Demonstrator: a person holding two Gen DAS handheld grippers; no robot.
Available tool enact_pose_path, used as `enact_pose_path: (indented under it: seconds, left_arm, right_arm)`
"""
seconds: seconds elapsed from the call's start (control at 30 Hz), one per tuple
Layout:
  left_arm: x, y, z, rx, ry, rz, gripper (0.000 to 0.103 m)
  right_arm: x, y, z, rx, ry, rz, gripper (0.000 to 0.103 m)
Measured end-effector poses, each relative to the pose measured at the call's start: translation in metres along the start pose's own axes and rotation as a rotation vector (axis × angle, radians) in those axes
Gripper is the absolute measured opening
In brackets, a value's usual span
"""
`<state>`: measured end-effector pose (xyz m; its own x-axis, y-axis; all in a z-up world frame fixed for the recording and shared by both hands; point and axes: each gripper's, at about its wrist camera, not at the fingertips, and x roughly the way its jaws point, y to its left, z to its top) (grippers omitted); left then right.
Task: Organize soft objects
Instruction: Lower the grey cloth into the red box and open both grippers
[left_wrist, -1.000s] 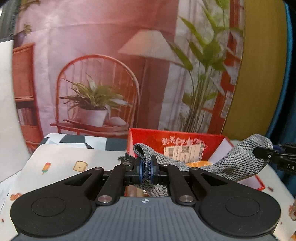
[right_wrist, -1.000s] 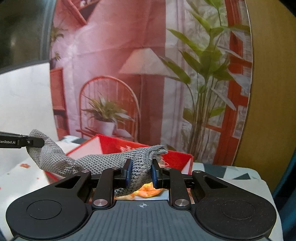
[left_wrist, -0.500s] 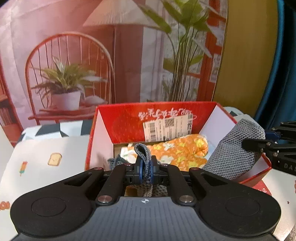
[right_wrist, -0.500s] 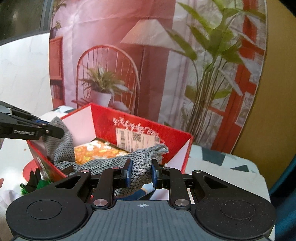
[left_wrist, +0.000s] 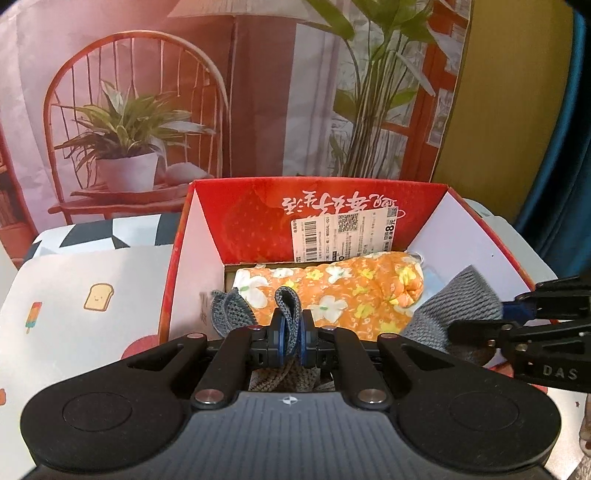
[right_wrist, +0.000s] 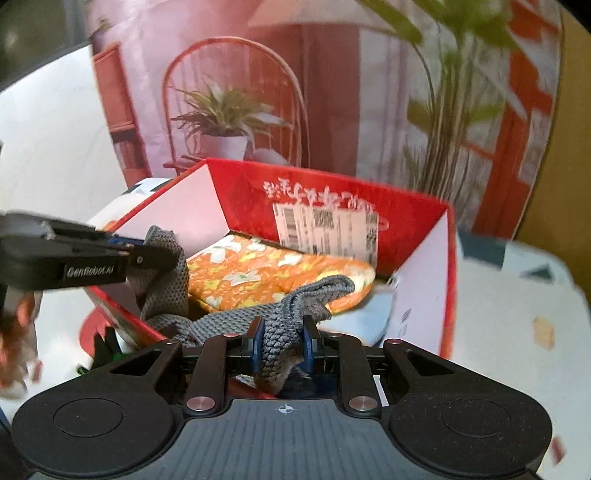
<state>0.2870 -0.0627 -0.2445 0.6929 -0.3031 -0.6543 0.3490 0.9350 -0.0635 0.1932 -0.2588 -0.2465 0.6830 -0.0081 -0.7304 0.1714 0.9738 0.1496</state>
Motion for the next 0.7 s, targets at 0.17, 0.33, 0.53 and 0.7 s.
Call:
enact_pose_path:
  seconds: [0.17,0.33,0.53,0.7]
  left_arm:
    - [0.008,-0.002,0.006,0.004,0.005,-0.007,0.009]
    - [0.017,-0.004,0.006,0.002,0.023,-0.025,0.009]
    - [0.019,-0.002,0.008,-0.013,0.053,-0.056,0.009]
    - [0.02,-0.006,0.01,0.021,0.076,-0.065,0.01]
  right_arm:
    - [0.017,-0.008,0.008,0.075,0.067,0.019,0.019]
    - [0.035,-0.016,0.014,0.103,0.135,-0.008,0.019]
    - [0.049,-0.027,0.013,0.16,0.203,-0.017,0.019]
    - [0.056,-0.028,0.013,0.156,0.257,-0.025,0.02]
